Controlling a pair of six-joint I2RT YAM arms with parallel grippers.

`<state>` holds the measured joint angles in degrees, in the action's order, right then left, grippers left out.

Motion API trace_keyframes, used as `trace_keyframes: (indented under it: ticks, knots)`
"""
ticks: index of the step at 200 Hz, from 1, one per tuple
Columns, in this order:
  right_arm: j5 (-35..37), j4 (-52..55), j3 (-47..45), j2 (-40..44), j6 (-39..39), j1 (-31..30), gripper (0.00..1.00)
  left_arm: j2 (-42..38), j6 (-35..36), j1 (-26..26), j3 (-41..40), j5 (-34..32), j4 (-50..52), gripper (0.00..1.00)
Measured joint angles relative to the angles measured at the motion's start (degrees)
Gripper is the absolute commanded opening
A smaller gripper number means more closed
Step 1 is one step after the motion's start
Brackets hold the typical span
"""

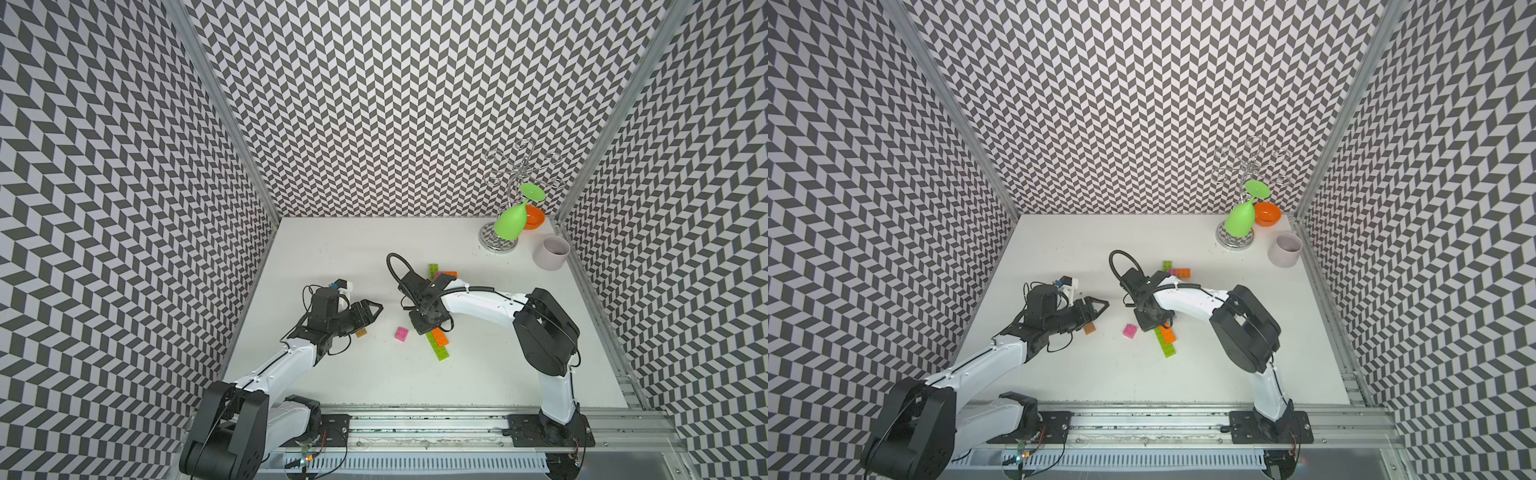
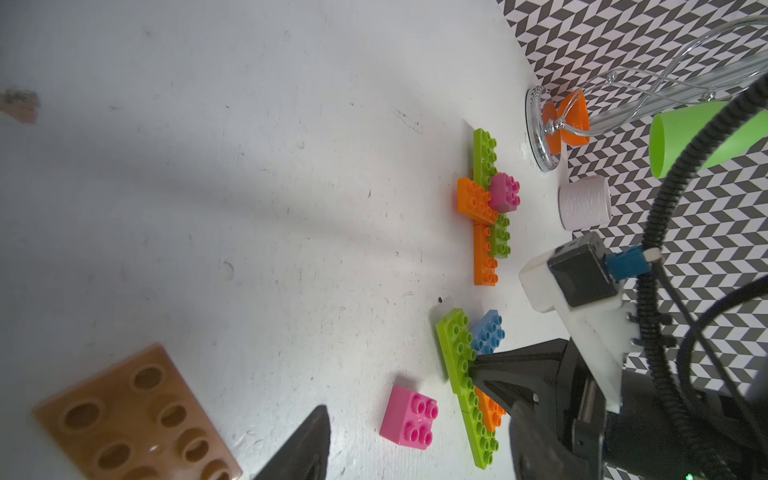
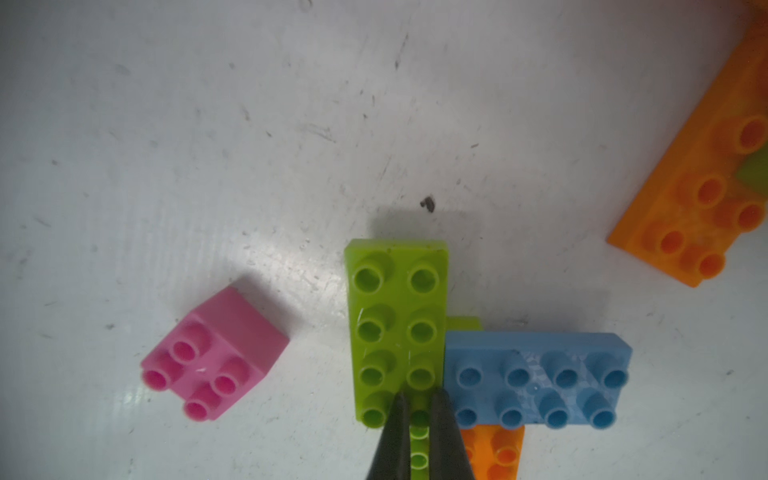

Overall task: Assemble a small pinwheel with lego
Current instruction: Assemble the lego brick with the lego brick, then adjust the lego brick at the center of the board.

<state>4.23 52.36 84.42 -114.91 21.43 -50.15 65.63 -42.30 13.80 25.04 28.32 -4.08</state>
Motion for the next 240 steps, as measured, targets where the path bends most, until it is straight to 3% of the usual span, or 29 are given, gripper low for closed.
trace_keyframes:
  ticks: [40,123,191,240]
  knots:
    - [2.14,2.47,2.67,-1.53,0.81,-0.70,0.08,-1.99,0.48,-0.87,0.02,-0.50,0.85,0.68]
    - [-1.53,6.47,10.60,-3.32,1.64,-0.35,0.17,-2.51,0.48,-1.88,0.00,-0.46,2.27,0.72]
    - [-2.75,6.05,12.85,-3.02,1.75,0.09,0.16,-3.21,1.27,-4.22,0.02,-1.81,4.17,0.69]
    - [-5.62,1.95,7.87,3.45,1.75,0.09,0.16,5.38,3.96,-4.87,5.60,-8.28,12.59,0.75]
